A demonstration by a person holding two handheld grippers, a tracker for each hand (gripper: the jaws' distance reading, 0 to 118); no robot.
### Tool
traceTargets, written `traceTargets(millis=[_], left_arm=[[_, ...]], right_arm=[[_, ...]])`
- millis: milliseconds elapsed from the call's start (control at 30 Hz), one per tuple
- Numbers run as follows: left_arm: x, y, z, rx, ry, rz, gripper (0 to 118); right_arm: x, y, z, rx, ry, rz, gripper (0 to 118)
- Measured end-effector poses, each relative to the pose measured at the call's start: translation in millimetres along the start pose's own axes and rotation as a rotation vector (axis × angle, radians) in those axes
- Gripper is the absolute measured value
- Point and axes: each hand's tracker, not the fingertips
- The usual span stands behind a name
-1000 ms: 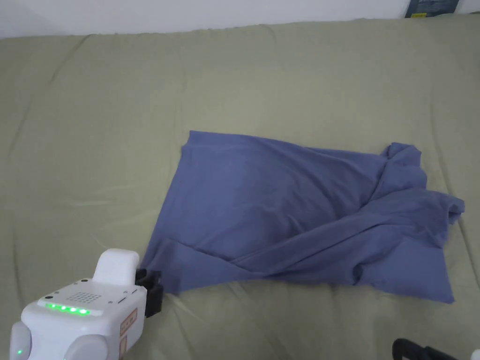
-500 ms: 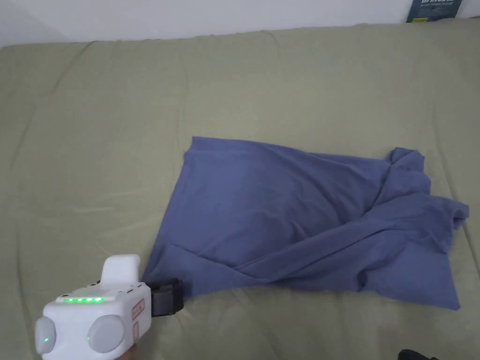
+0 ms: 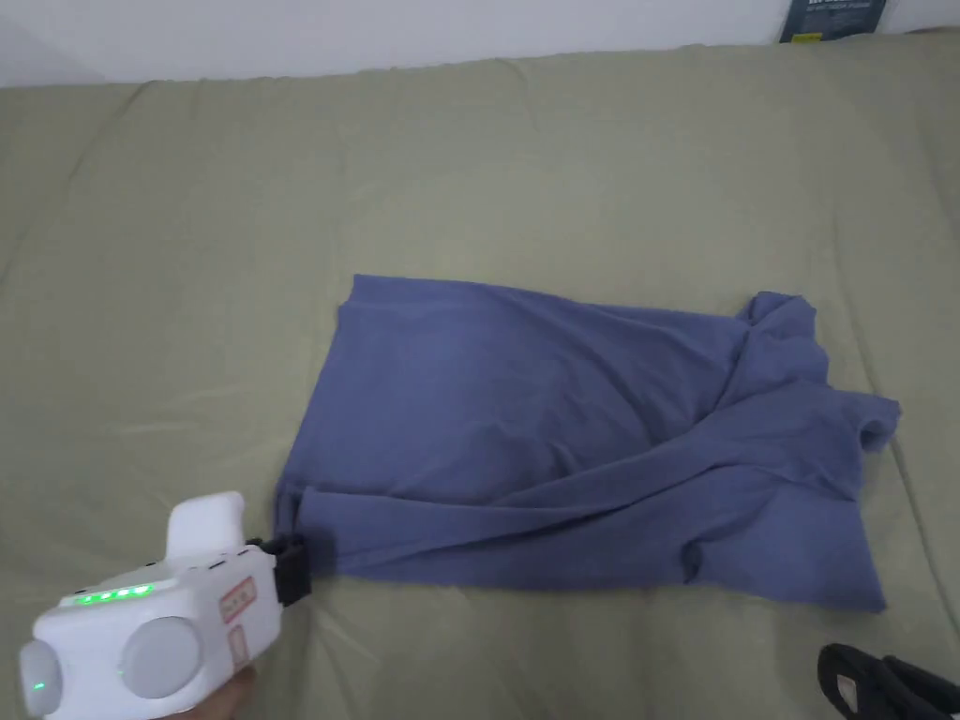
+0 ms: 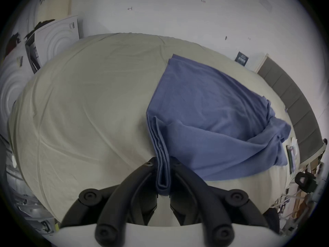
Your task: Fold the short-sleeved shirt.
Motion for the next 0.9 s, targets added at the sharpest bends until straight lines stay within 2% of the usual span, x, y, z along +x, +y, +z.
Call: traceTargets(millis=[67,100,133,200,267,367,400,467,500,533,567,600,633,667,700,900], left_arm=[[1.3,3.8,10.9,0.031,-0.005,-0.02,11],[4.0,7.0,15.1,0.042,-0.027,-0.007,11],[7.0,10.6,19.6,0.054,-0.039,-0.003,11],[9.8,17.6,23.4,0.072,-0.07,0.008,11],[12.2,23.7,21.8,0.061,-0.081,0.032,11],[10.6,25.1,13.7,0.057,-0.083,0.056,11],[7.2,23.6,8.9,0.054,-0.093,0.092,11],[-0.1,20.2,2.0,0.047,-0.103,0.164,9],[-2.6,18.5,-1.3,0.052,-0.096,0.166,8],[-3.9,16.2,-2.5,0.059,-0.061,0.166,8],[-5.7,14.7,-1.8,0.062,-0.05,0.177,7],[-8.1,13.8,-0.3,0.049,-0.074,0.184,7],[-6.7,11.8,4.6,0.062,-0.076,0.178,7],[-4.9,11.3,9.3,0.069,-0.073,0.155,7],[-2.6,10.7,15.4,0.072,-0.07,0.13,7],[0.6,9.8,62.3,0.13,-0.093,0.128,7]], right_arm=[[11.4,8.5,-10.1,0.006,-0.069,0.002,0],[18.4,12.5,-17.5,0.007,-0.092,-0.003,6],[25.6,18.1,-27.0,-0.008,-0.119,-0.013,32],[40.0,25.9,-48.3,-0.049,-0.155,-0.027,118],[48.0,31.2,-69.9,-0.044,-0.139,-0.021,116],[52.3,39.6,-100.3,-0.096,-0.118,-0.076,116],[54.4,38.9,-98.4,-0.113,-0.113,-0.093,112],[53.4,39.3,-104.7,-0.138,-0.103,-0.115,75],[45.1,40.8,-100.6,-0.109,-0.244,-0.057,45],[43.8,40.9,-95.5,-0.071,-0.208,-0.036,18],[46.9,42.6,-87.7,-0.05,-0.101,-0.103,10],[44.5,44.2,-80.4,-0.039,-0.021,-0.157,10],[35.5,47.0,-74.5,-0.04,-0.101,-0.106,10],[33.3,48.6,-70.8,-0.031,-0.11,-0.025,10],[30.0,50.8,-64.9,-0.022,-0.083,-0.016,10],[19.2,65.9,-23.8,-0.003,-0.034,-0.052,10]])
